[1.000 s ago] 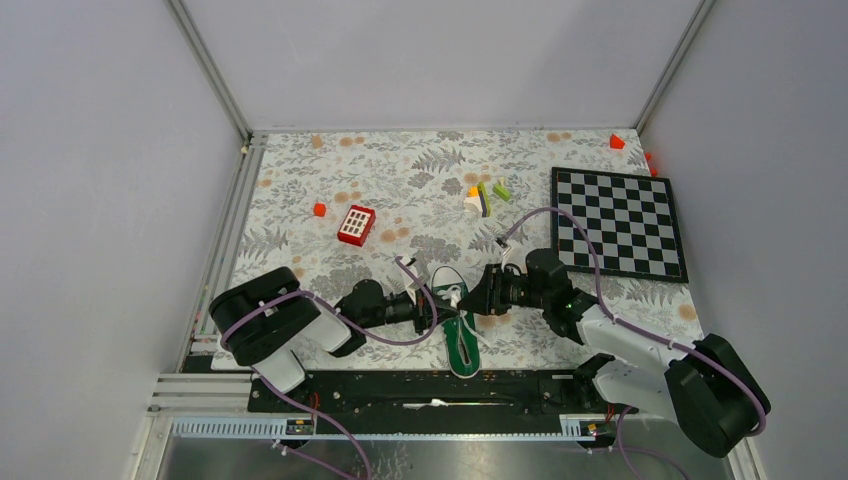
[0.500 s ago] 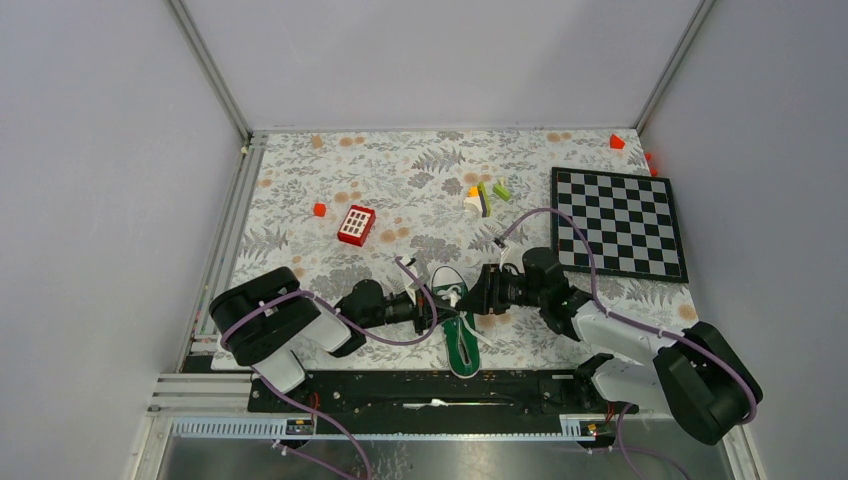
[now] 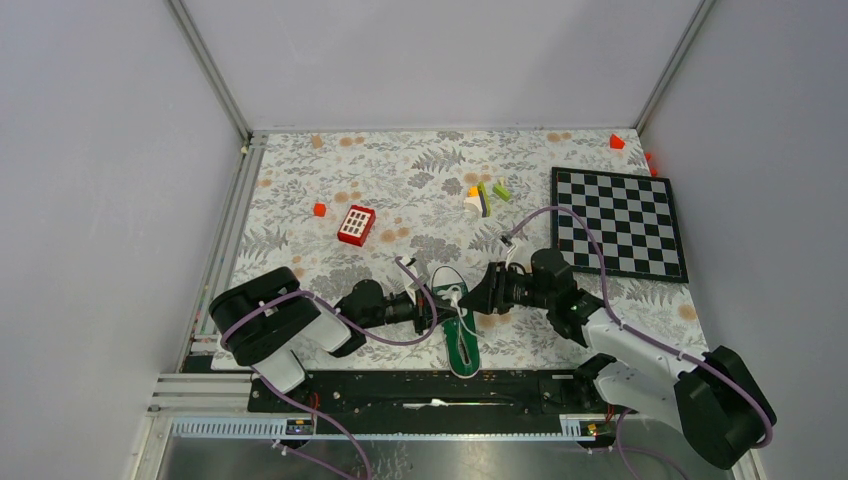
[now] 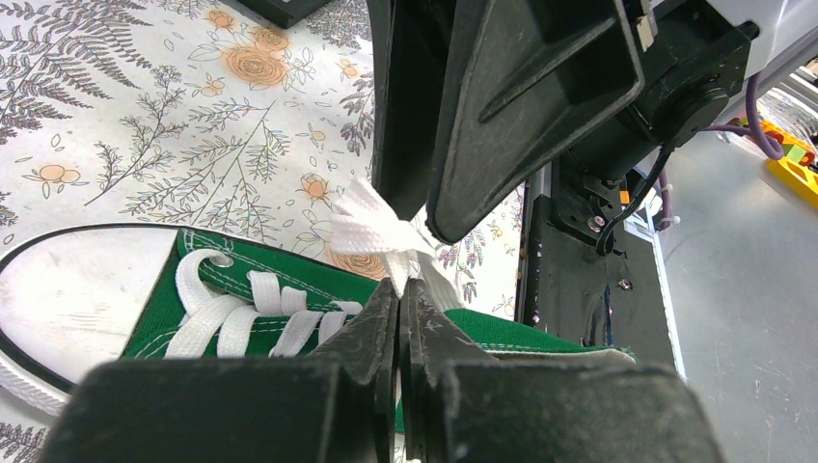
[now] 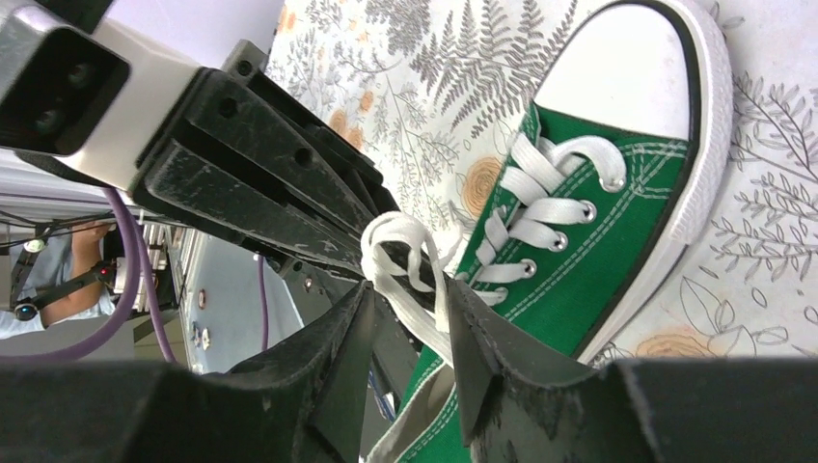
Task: Tie the shoes
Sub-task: Cross the shoelace with the shoelace.
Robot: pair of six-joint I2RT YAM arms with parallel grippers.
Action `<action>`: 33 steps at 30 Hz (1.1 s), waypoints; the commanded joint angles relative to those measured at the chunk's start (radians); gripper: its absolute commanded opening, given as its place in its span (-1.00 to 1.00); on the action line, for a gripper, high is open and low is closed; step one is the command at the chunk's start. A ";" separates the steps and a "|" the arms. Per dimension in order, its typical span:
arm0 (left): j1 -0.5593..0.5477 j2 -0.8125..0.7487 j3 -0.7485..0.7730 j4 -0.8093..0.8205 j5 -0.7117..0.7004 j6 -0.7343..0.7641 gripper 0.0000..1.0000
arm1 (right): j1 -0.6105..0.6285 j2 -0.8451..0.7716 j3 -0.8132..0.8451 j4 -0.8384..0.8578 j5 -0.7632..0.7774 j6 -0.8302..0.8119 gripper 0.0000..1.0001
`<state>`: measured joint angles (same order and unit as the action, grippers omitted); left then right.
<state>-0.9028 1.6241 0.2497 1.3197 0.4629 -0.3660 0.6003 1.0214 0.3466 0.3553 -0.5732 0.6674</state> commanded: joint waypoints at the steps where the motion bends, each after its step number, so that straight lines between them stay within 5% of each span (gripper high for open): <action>1: -0.004 -0.002 0.016 0.081 0.004 0.010 -1.00 | -0.001 -0.008 0.034 -0.037 0.010 -0.029 -0.19; 14: -0.004 -0.013 0.030 0.073 0.022 0.032 -1.00 | -0.001 -0.102 0.054 -0.108 0.120 -0.039 0.03; 17: -0.004 -0.020 0.044 0.052 0.027 0.050 -1.00 | 0.000 -0.107 0.074 -0.137 0.173 -0.024 -0.08; 20: -0.005 -0.025 0.064 0.019 0.030 0.064 -1.00 | -0.001 -0.101 0.097 -0.158 0.183 -0.015 -0.43; 29: -0.004 -0.009 0.090 0.009 0.036 0.072 -1.00 | -0.002 -0.114 0.093 -0.157 0.119 -0.013 -0.42; 33: -0.004 -0.008 0.088 0.009 0.038 0.069 -1.00 | 0.001 -0.105 0.093 -0.157 0.092 -0.024 -0.26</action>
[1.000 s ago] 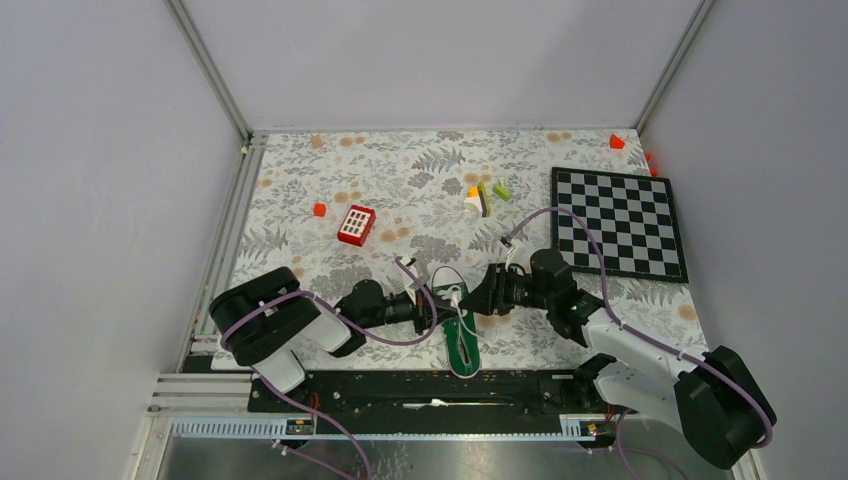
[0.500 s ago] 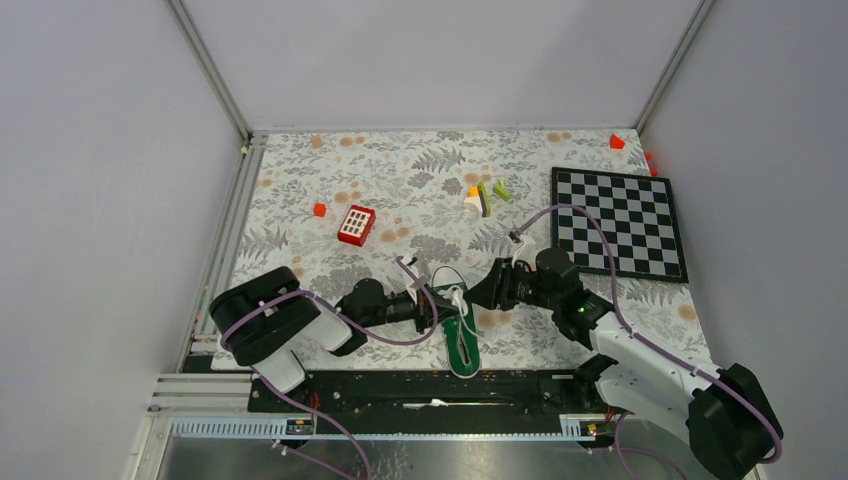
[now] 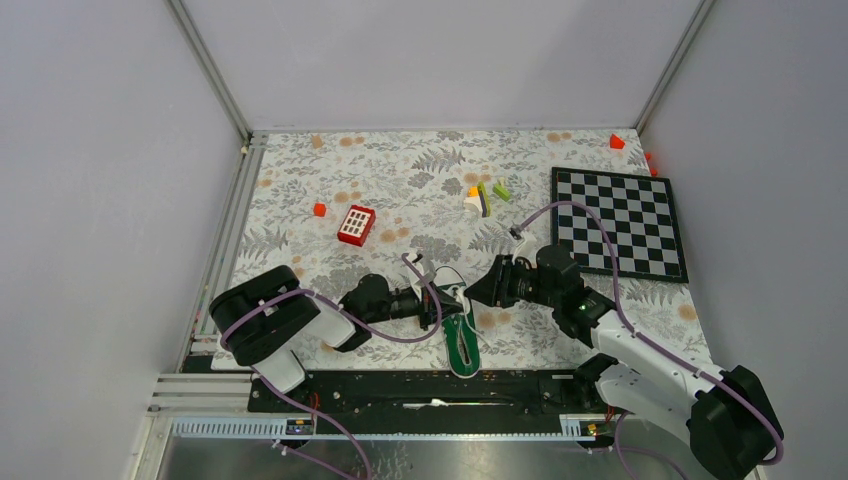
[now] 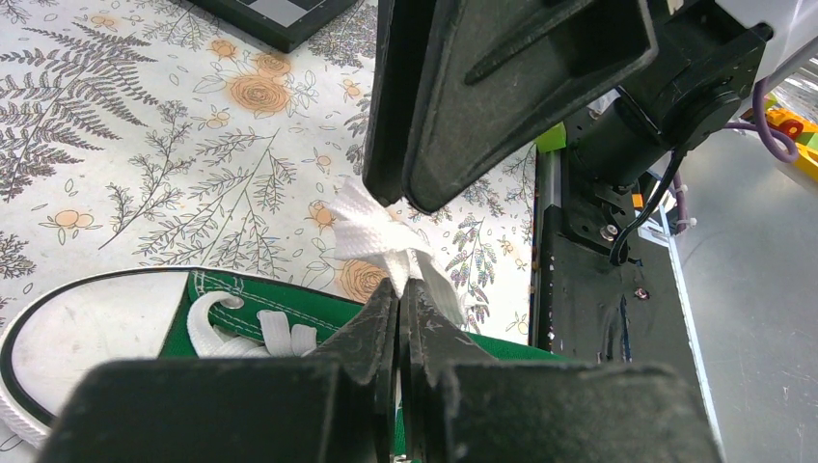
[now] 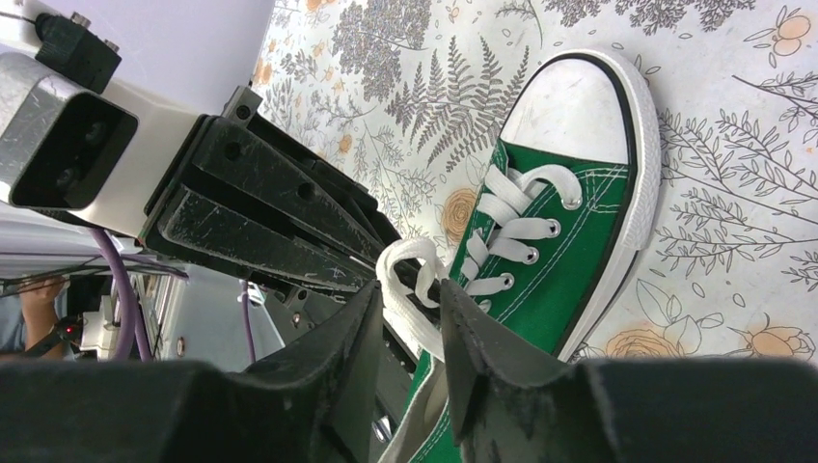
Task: Tie the shoes
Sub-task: Cross the shoelace with the shoelace.
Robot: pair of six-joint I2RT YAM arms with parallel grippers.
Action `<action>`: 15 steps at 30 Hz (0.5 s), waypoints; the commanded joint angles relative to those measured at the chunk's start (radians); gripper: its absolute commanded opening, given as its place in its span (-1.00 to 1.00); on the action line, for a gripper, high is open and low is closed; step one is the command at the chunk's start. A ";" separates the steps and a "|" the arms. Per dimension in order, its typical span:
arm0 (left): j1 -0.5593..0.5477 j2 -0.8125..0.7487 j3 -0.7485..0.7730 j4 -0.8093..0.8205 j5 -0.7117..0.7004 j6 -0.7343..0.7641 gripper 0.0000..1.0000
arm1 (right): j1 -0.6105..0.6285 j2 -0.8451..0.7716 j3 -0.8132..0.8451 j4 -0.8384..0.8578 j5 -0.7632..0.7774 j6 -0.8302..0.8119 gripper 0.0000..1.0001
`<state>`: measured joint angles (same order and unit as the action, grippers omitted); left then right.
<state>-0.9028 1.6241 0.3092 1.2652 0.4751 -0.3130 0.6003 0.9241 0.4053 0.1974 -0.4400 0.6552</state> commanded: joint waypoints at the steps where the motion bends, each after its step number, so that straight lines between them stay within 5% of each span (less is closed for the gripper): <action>1: -0.004 -0.007 0.028 0.063 0.025 0.016 -1.00 | 0.002 0.002 0.036 0.004 -0.053 -0.014 -0.25; 11: -0.004 -0.012 0.022 0.062 0.024 0.012 -1.00 | 0.041 0.059 0.055 0.014 -0.083 -0.030 -0.23; 15: -0.005 -0.012 0.021 0.061 0.023 0.012 -1.00 | 0.044 0.048 0.048 0.007 -0.068 -0.029 -0.49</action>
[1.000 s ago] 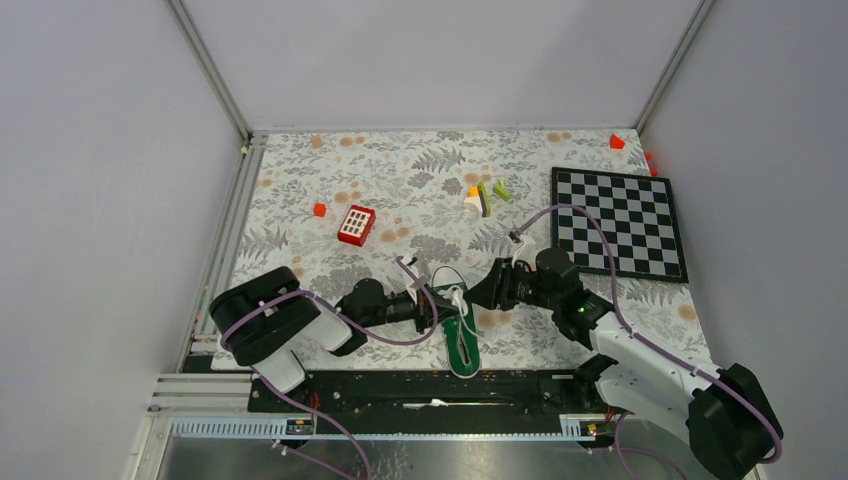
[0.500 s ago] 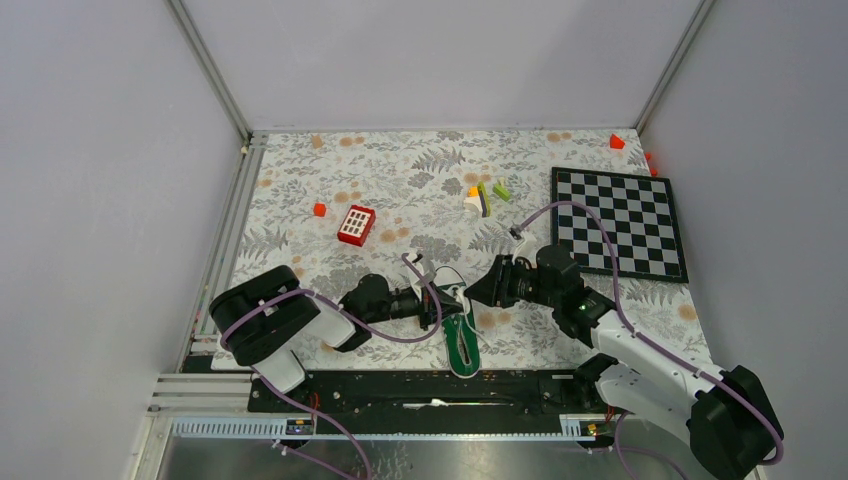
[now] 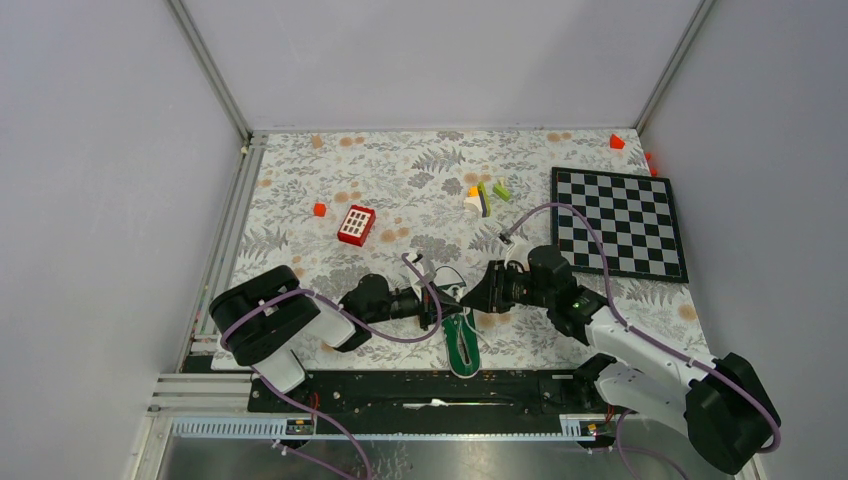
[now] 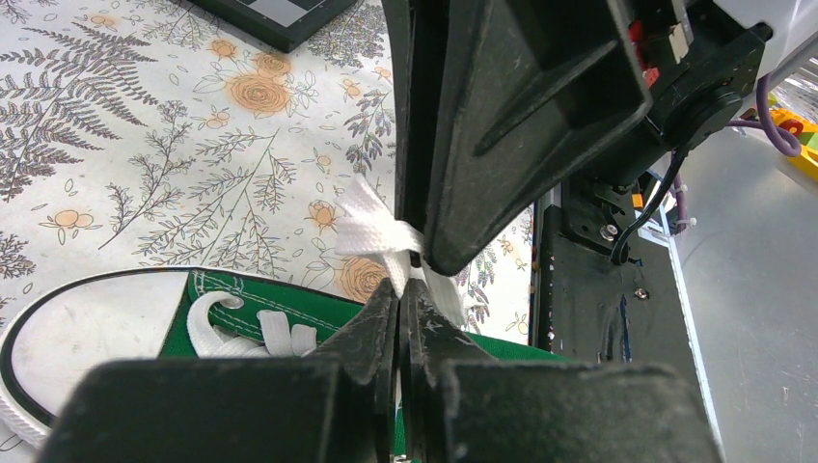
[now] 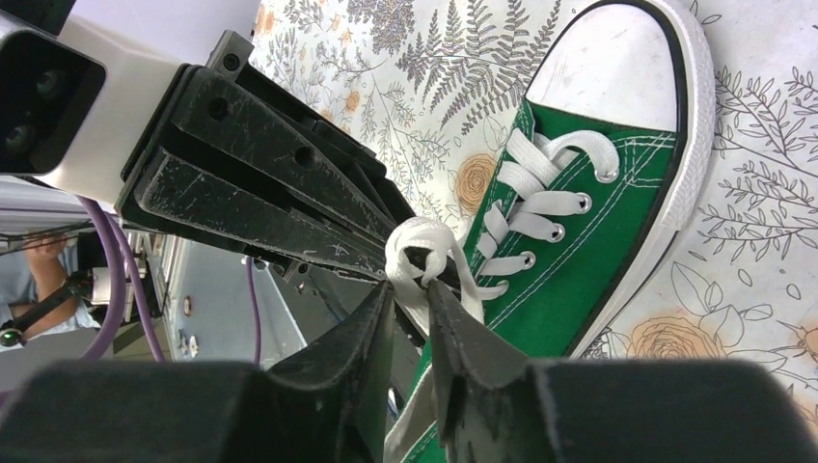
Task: Tie the shoes
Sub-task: Cross the shoelace with the shoelace.
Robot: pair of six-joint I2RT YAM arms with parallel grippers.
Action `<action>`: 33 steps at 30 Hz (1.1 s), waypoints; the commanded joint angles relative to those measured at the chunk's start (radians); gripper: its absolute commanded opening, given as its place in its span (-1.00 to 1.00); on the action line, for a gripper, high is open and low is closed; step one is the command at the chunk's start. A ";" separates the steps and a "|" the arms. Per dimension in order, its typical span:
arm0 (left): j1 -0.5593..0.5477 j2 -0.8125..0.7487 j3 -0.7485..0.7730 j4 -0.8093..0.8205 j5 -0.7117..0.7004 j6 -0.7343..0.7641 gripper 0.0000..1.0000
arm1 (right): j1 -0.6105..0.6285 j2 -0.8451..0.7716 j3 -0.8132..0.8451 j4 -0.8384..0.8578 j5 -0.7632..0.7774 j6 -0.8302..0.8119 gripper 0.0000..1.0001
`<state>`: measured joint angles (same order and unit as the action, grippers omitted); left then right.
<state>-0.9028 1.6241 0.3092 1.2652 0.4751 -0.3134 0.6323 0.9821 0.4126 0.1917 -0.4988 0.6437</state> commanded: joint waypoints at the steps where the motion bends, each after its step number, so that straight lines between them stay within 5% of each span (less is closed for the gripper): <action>1: -0.004 -0.011 0.022 0.062 0.022 0.013 -1.00 | 0.012 -0.020 0.037 0.009 -0.006 -0.018 -0.55; 8: -0.004 -0.005 0.027 0.064 0.021 0.013 -1.00 | 0.021 -0.043 0.031 -0.035 -0.023 -0.022 -0.74; 18: -0.004 0.001 0.026 0.073 0.016 0.007 -1.00 | 0.080 -0.037 0.043 -0.102 0.004 -0.038 -0.52; 28: -0.004 -0.007 0.010 0.093 0.016 0.002 -1.00 | 0.086 -0.010 0.031 -0.059 0.032 -0.013 -1.00; 33: -0.004 0.013 0.015 0.114 0.021 -0.005 -1.00 | 0.095 -0.001 0.041 -0.065 0.036 -0.011 -1.00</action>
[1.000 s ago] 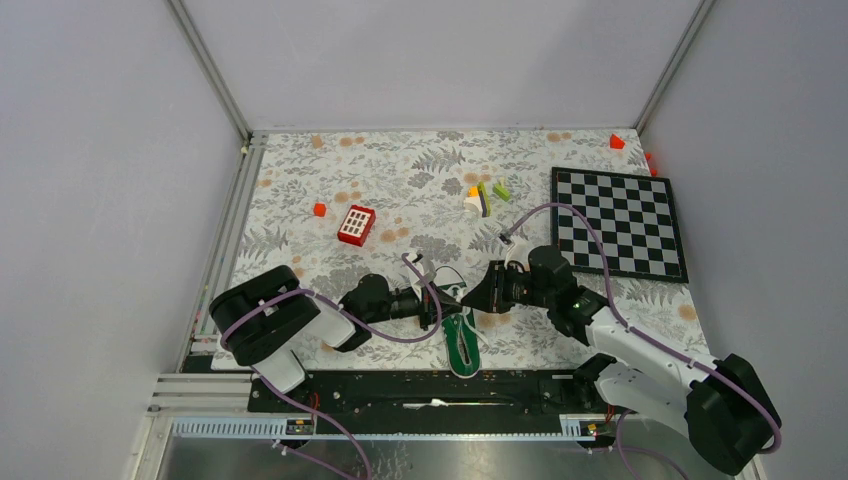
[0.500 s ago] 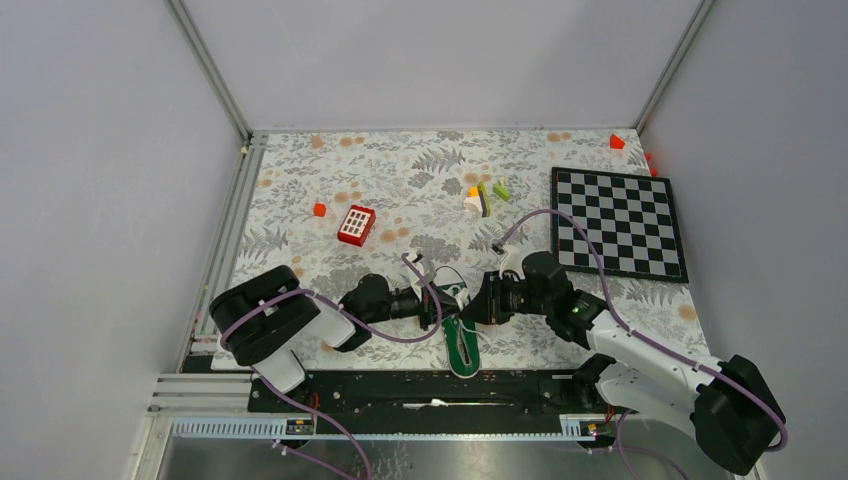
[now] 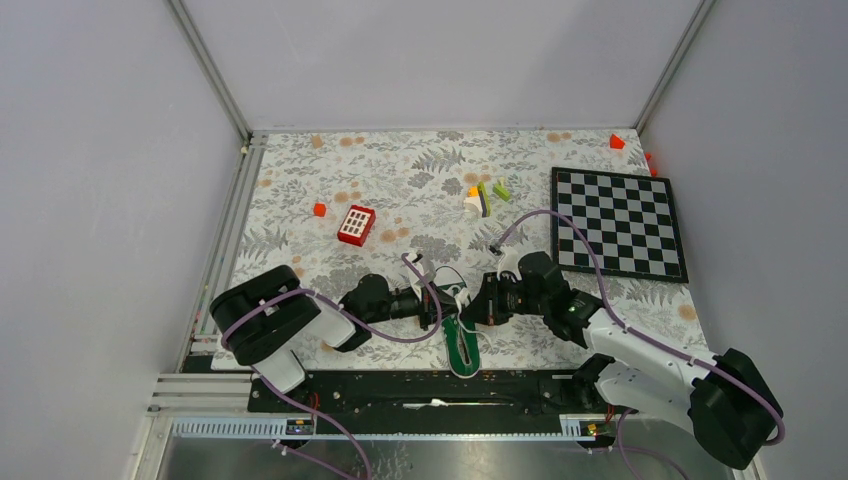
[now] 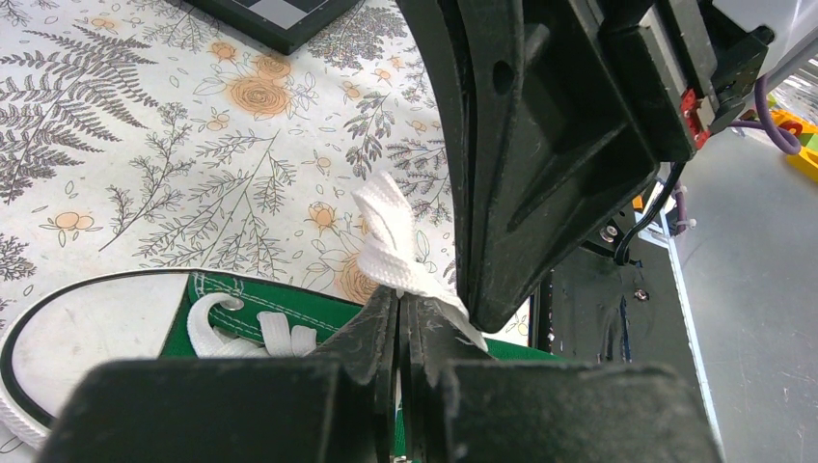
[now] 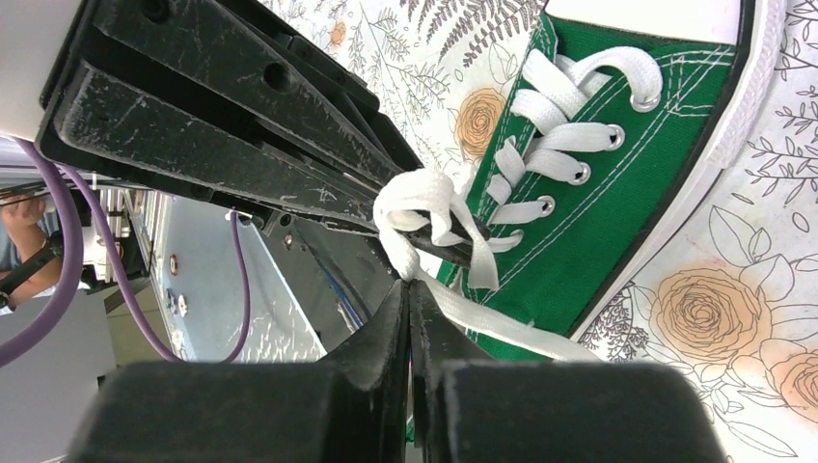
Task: Tie the shoes
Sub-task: Cross the shoelace with the shoelace.
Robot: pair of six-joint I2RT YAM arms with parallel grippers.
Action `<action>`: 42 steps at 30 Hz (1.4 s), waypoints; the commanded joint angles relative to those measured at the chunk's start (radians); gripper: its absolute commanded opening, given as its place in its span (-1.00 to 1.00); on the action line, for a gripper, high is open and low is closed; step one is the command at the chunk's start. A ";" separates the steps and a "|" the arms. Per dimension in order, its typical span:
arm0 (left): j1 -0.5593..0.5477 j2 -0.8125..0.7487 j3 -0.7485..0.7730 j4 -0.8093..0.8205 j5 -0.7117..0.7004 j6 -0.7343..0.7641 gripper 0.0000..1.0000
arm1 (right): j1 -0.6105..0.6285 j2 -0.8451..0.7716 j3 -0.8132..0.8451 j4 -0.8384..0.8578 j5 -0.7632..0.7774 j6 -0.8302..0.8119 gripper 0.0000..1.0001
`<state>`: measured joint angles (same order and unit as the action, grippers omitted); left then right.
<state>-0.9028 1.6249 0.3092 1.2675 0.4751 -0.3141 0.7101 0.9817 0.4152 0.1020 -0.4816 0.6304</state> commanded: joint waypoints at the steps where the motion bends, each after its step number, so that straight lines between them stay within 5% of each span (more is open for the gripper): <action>1: -0.004 0.016 0.017 0.112 0.024 -0.007 -1.00 | 0.018 -0.008 0.034 0.027 0.024 0.004 -1.00; 4: -0.005 0.014 0.016 0.112 0.026 -0.006 -1.00 | 0.020 -0.017 0.025 0.026 0.026 0.006 -0.98; 10: -0.004 0.004 0.016 0.102 0.026 -0.002 -1.00 | 0.019 -0.016 0.021 0.012 0.035 -0.003 -0.35; 15: -0.004 0.003 0.010 0.110 0.025 -0.008 -1.00 | 0.022 0.005 0.020 0.035 0.038 0.001 -0.26; 19: -0.004 0.001 0.007 0.110 0.025 -0.006 -1.00 | 0.029 0.027 0.021 0.056 0.035 0.002 -0.30; 26: -0.004 0.004 0.004 0.112 0.019 -0.006 -1.00 | 0.034 0.033 0.006 0.064 0.021 0.004 -1.00; 42: -0.004 0.017 0.009 0.128 0.011 -0.006 -1.00 | 0.064 0.010 0.003 0.004 -0.018 -0.009 -1.00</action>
<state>-0.9028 1.6386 0.3077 1.2892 0.4751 -0.3214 0.7593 1.0157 0.4152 0.1215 -0.4744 0.6403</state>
